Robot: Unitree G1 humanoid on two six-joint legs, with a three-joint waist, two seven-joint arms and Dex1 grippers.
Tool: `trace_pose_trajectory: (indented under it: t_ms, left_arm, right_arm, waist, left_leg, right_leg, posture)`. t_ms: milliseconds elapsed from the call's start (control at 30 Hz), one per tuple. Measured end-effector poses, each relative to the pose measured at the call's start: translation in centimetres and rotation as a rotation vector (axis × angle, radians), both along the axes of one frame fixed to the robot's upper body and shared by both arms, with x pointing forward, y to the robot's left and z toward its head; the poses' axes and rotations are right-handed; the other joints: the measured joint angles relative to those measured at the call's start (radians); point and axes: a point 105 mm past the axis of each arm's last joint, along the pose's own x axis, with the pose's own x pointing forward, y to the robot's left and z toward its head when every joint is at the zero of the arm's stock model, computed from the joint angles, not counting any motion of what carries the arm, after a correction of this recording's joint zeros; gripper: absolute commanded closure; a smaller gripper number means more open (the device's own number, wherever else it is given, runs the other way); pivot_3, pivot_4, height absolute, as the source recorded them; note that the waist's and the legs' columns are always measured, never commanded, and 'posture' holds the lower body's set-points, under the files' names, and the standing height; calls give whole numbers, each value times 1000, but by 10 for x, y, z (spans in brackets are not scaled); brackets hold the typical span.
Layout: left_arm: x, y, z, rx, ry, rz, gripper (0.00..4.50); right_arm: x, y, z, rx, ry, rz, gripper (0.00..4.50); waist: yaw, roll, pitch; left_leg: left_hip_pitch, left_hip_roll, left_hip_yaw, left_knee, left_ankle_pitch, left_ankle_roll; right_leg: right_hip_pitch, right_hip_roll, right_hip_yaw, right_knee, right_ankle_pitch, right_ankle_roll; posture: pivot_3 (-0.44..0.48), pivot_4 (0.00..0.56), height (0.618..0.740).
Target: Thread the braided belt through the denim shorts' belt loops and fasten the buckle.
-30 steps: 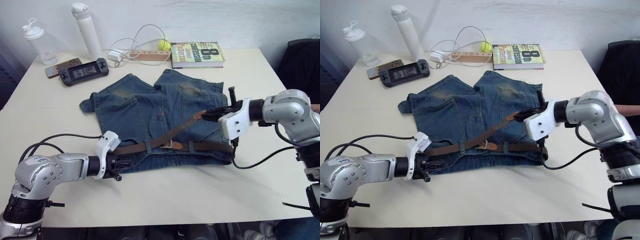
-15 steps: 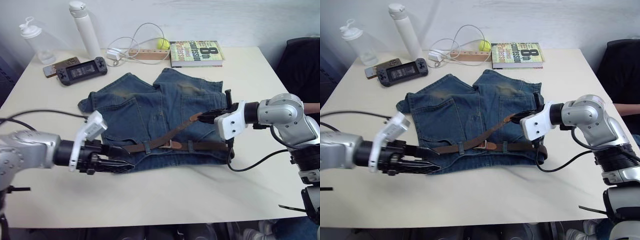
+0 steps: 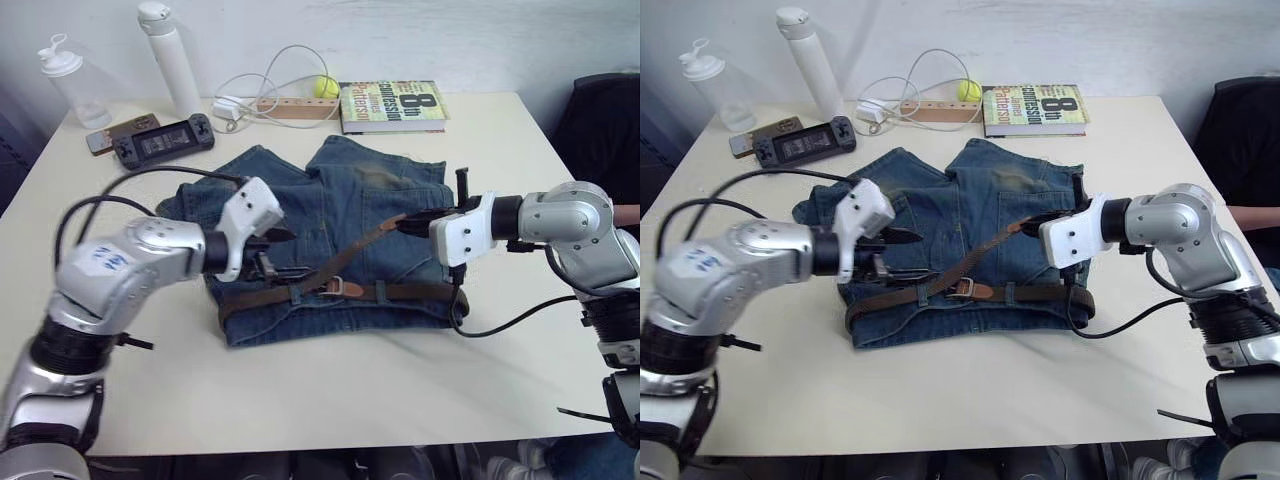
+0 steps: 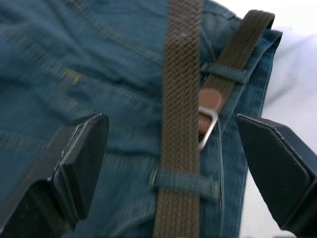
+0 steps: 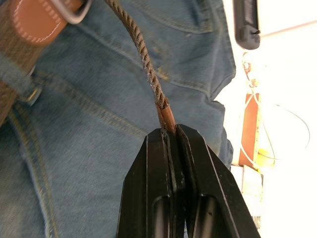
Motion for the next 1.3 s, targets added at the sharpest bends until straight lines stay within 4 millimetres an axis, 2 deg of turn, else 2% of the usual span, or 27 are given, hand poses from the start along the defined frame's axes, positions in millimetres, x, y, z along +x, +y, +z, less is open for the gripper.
trace_pose_trajectory:
  t_ms: [100,233,400,500,567,600,633,767,900,1000,1100,1167,1233,1300]
  left_arm:
    - [5,-10,-10,60,-55,12,21]
    - [8,-31,-11,4,-79,24,21]
    - [21,-44,-16,5,-127,93,21]
    - [28,-61,-17,10,-160,103,865]
    - [31,-63,-16,28,-185,105,1855]
    - [32,-62,-17,34,-191,111,2177]
    - [33,-61,-18,40,-192,115,2767]
    - [34,-64,-18,24,-182,114,4376]
    - [35,-63,-19,20,-161,104,4450]
    - [36,-58,-15,-14,-151,114,4500]
    - [42,-45,-12,-31,-141,156,4500]
    - [45,-31,-18,8,-130,186,4500]
    - [54,-11,-27,63,-105,249,4500]
    - [60,2,-31,86,-85,292,4500]
  right_arm:
    - [1,3,0,33,29,-22,4500]
    - [1,4,-7,48,66,-49,4500]
    - [-2,9,-8,91,104,-58,4500]
    - [-5,19,-4,126,117,-44,4500]
    - [-5,20,-4,135,129,-53,4500]
    - [-5,19,-4,139,135,-61,4500]
    - [-4,18,-4,142,142,-70,4500]
    - [-5,18,-2,148,144,-79,4500]
    - [-5,18,-4,158,167,-92,4500]
    - [-6,18,1,217,205,-105,3409]
    - [-8,10,4,257,249,-148,1948]
    - [-12,7,-3,258,295,-162,905]
    - [-23,9,-21,258,367,-170,16]
    - [-31,14,-37,268,418,-165,16]
  waist:
    - [0,0,0]
    - [3,0,0]
    - [2,0,0]
    - [3,0,0]
    - [2,0,0]
    - [1,0,0]
    - [1,0,0]
    - [4,0,0]
    - [2,0,0]
    - [2,0,0]
    - [4,0,0]
    - [4,0,0]
    - [4,0,0]
    - [4,0,0]
  left_leg:
    - [0,0,0,0,0,0]
    - [-1,0,0,3,0,1]
    - [-1,0,0,5,0,1]
    - [-2,0,0,6,0,1]
    - [-2,0,0,6,0,1]
    - [-2,0,0,6,0,1]
    - [-2,0,0,5,0,1]
    - [-2,0,0,6,0,1]
    - [-2,0,0,6,0,1]
    - [-2,0,0,6,0,1]
    - [-2,0,-1,6,0,1]
    - [-2,0,-1,6,0,1]
    - [-2,0,-1,5,0,1]
    - [-2,0,-1,6,0,1]
  right_leg:
    - [0,0,0,1,0,0]
    - [0,0,0,1,0,0]
    - [0,0,0,2,0,0]
    - [0,0,-1,2,0,0]
    - [0,1,0,2,0,0]
    - [0,1,0,2,0,0]
    - [0,1,0,2,0,0]
    - [0,0,0,2,0,0]
    - [0,0,0,2,0,0]
    - [0,0,0,2,0,0]
    - [0,0,-1,2,0,0]
    - [0,0,-1,2,0,0]
    - [0,0,-1,2,0,0]
    - [0,0,0,3,0,0]
  posture:
    - [0,150,735]
    - [0,150,735]
    - [0,150,735]
    - [0,150,735]
    - [0,150,735]
    - [0,150,735]
    - [0,150,735]
    - [0,150,735]
    - [0,150,735]
    - [0,150,735]
    - [0,150,735]
    - [0,150,735]
    - [0,150,735]
    - [0,150,735]
